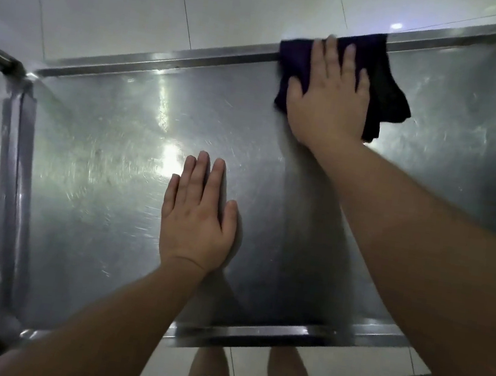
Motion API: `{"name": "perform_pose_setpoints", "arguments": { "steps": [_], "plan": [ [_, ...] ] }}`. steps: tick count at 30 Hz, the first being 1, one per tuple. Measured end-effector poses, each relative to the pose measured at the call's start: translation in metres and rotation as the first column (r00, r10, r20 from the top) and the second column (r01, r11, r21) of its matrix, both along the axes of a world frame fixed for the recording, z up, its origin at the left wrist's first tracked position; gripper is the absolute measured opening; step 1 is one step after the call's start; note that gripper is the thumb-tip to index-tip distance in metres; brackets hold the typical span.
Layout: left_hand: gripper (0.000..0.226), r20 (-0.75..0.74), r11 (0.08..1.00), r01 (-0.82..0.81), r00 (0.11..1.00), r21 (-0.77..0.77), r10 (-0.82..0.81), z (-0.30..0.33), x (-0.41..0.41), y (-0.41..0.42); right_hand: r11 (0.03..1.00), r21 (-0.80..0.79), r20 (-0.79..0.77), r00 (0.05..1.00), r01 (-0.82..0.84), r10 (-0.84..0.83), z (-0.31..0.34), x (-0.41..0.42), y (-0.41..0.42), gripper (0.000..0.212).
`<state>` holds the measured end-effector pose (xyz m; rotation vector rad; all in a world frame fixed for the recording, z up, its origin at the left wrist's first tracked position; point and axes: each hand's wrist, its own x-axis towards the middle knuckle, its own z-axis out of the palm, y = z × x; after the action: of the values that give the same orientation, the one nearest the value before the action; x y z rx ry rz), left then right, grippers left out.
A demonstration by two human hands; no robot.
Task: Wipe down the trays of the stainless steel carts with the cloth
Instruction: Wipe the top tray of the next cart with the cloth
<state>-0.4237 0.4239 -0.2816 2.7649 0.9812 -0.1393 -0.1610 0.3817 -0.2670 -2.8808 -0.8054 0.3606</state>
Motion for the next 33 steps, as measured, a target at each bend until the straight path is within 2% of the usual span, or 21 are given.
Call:
{"name": "perform_pose_setpoints", "arguments": {
  "steps": [4,7,9,13,17,21,23,26,29,33],
  "plan": [
    [0.068,-0.007,1.0,-0.003,1.0,-0.017,0.003,0.0,-0.001,-0.001,0.977,0.019,-0.01,0.977,-0.214,0.214,0.006,-0.103,-0.089,0.068],
    [0.068,-0.001,1.0,-0.001,1.0,-0.023,0.001,0.0,-0.001,0.0,0.939,-0.046,-0.083,0.938,-0.34,0.335,0.016,-0.212,-0.177,0.073],
    [0.068,0.002,0.999,0.002,1.0,-0.033,-0.002,0.0,-0.001,-0.001,0.91,-0.085,-0.132,0.91,-0.405,0.393,0.023,-0.254,-0.214,0.073],
    [0.068,0.012,0.999,0.005,1.0,-0.034,-0.005,-0.002,-0.001,0.0,0.915,-0.058,-0.132,0.912,-0.399,0.39,0.016,-0.236,-0.195,0.069],
    [0.068,0.026,1.0,0.009,1.0,-0.021,-0.009,-0.003,0.0,0.001,0.978,0.026,0.016,0.978,-0.206,0.206,0.003,-0.16,-0.091,0.065],
    [0.067,0.025,1.0,0.003,1.0,-0.022,-0.002,-0.002,0.0,0.0,0.987,0.036,-0.02,0.987,-0.158,0.159,0.0,-0.081,0.024,0.066],
    [0.067,0.037,1.0,-0.004,0.999,-0.016,0.004,-0.002,-0.001,0.001,0.985,0.041,-0.026,0.986,-0.165,0.166,0.0,-0.062,0.054,0.065],
    [0.066,0.062,1.0,-0.005,0.998,-0.027,0.006,-0.003,-0.002,0.0,0.98,0.077,0.008,0.983,-0.185,0.185,-0.003,-0.072,0.046,0.062],
    [0.063,0.114,0.998,-0.021,0.993,-0.054,0.027,-0.006,-0.003,0.001,0.966,0.113,0.04,0.973,-0.232,0.229,-0.004,-0.118,-0.006,0.058],
    [0.061,0.166,0.99,-0.009,0.986,-0.14,0.032,-0.005,-0.004,0.004,0.965,0.076,-0.022,0.968,-0.249,0.252,0.002,-0.199,-0.088,0.055]
  ]
}}
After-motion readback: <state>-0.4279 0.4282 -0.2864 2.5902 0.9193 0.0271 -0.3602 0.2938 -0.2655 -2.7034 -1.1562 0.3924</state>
